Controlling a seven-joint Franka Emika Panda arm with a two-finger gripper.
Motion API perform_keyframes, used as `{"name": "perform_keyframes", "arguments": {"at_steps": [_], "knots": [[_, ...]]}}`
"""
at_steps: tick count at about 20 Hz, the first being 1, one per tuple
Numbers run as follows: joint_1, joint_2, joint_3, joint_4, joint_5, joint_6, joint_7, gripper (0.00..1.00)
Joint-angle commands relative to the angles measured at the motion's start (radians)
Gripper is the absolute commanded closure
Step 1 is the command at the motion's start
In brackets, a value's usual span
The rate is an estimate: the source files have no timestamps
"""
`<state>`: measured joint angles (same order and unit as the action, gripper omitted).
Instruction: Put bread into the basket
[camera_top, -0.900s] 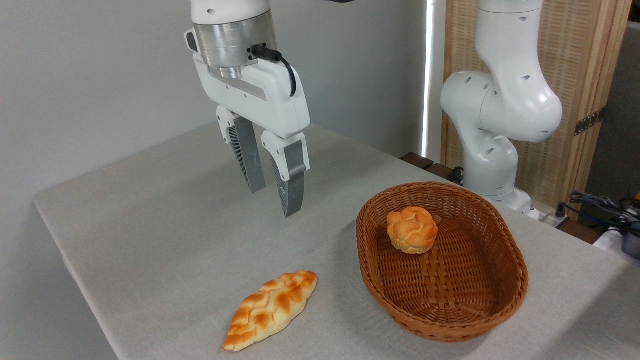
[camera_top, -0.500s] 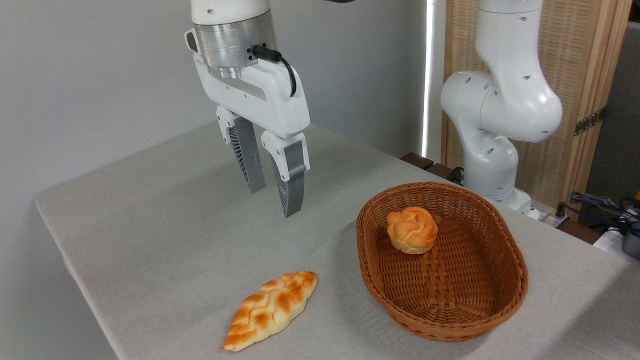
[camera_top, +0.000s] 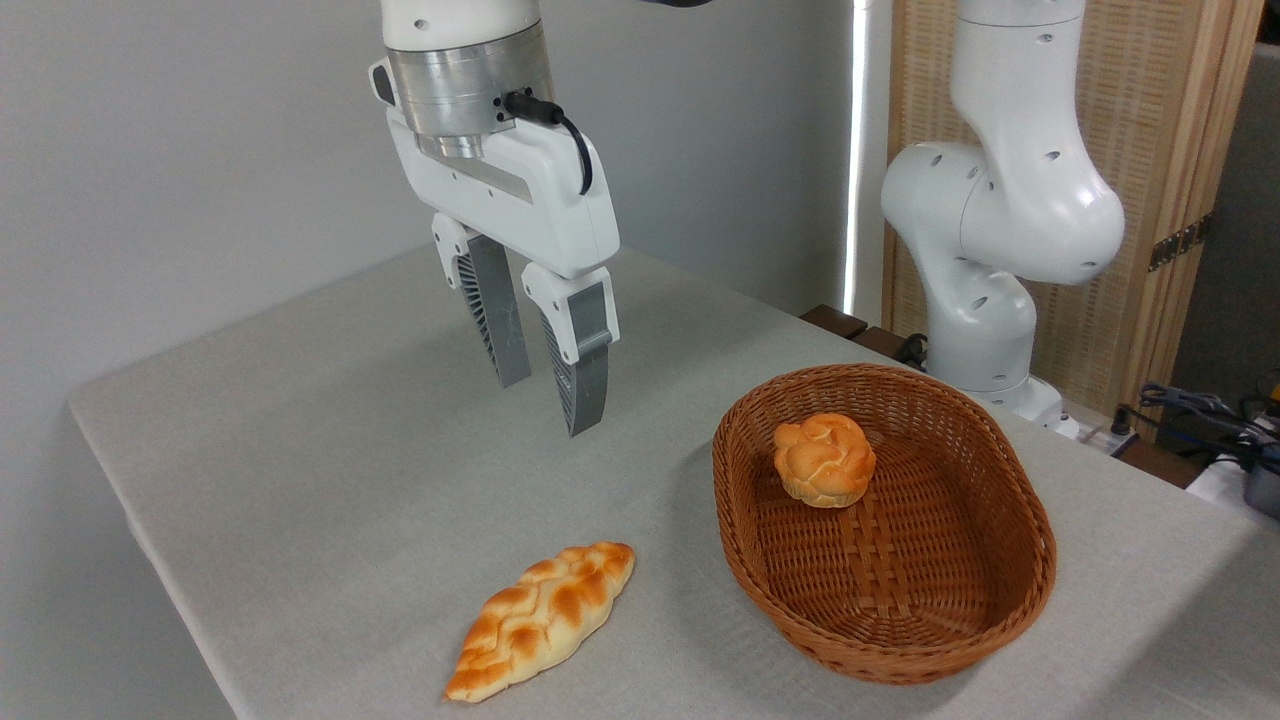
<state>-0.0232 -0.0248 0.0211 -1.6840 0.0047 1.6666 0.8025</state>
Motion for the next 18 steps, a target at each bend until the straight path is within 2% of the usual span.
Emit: {"name": "perform_keyframes", "arguments": {"at_steps": [1, 6, 10, 18], "knots": [[0.0, 0.026, 0.008, 0.007, -0.015, 0.047, -0.019, 0.0], [-0.003, 0.057, 0.008, -0.035, -0.014, 0.087, -0.019, 0.0], [-0.004, 0.066, 0.008, -0.112, -0.014, 0.168, -0.02, 0.0], [-0.009, 0.149, 0.007, -0.209, -0.003, 0.358, -0.02, 0.0]]}}
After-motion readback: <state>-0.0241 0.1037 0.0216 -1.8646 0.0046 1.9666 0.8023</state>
